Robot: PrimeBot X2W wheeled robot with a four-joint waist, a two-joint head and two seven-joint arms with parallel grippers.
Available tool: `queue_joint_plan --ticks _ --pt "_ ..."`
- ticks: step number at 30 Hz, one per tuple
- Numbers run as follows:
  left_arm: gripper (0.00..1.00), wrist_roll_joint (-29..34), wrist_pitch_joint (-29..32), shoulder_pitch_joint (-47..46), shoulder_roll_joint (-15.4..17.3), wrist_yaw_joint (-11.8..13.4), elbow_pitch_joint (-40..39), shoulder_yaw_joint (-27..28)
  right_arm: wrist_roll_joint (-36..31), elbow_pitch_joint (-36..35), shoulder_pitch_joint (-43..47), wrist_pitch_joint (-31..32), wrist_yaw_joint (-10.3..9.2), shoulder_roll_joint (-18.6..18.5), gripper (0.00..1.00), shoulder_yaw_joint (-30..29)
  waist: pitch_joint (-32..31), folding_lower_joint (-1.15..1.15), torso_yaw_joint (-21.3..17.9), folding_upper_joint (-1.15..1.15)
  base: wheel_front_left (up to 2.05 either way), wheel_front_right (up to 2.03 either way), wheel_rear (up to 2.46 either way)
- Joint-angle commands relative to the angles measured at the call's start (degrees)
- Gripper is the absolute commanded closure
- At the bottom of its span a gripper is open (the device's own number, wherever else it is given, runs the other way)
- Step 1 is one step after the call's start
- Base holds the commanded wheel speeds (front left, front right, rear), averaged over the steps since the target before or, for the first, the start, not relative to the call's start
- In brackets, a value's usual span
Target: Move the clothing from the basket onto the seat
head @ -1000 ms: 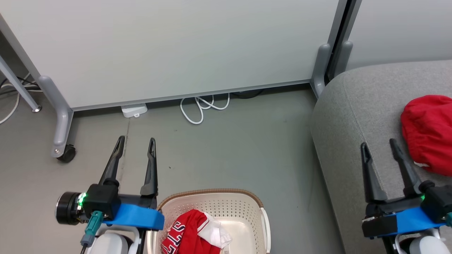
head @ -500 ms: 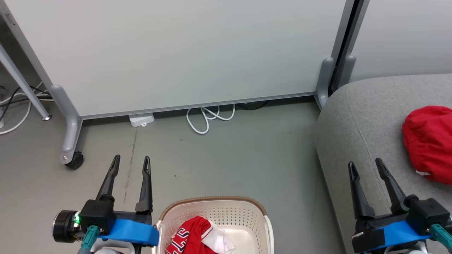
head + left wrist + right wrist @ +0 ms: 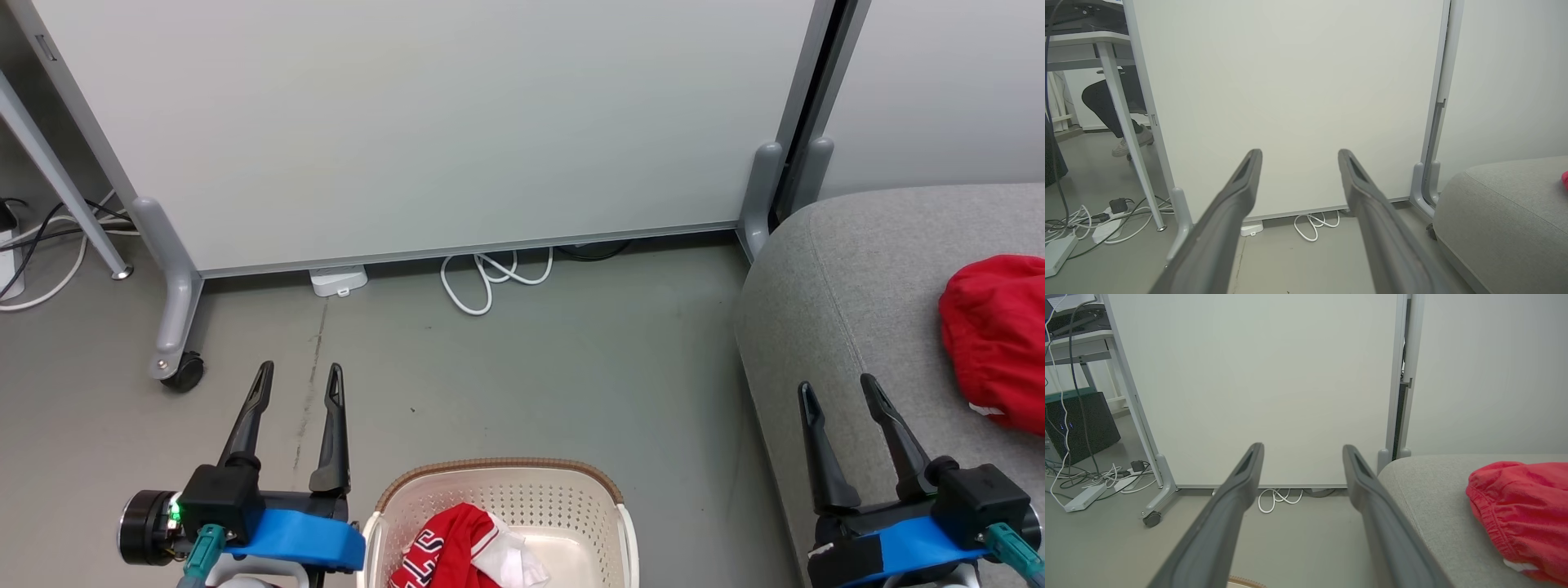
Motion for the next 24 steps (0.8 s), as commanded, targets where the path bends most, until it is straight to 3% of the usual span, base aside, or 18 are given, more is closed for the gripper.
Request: queue_joint_plan --ticks 1,13,24 --pt "0.0 0.45 -0.17 0.48 0.0 -0.16 0.06 0.38 -0.2 0.15 0.66 -0.21 0.03 -0.18 0.0 0.14 0.03 0.0 0.0 0.0 0.0 0.0 0.0" --pt "0.0 0.99 -0.17 -0.12 -0.37 -1.0 0.92 0.54 -0.14 0.58 0.24 -0.2 0.03 -0.51 0.0 0.46 0.26 0.0 -0.18 0.0 0.0 0.0 0.0" --pt "0.0 0.67 -0.17 -5.51 0.16 -2.56 7.34 -2.92 0.31 0.59 -1.27 -0.2 0.03 -1.06 0.0 1.58 1.87 0.0 -1.0 0.0 0.0 0.0 0.0"
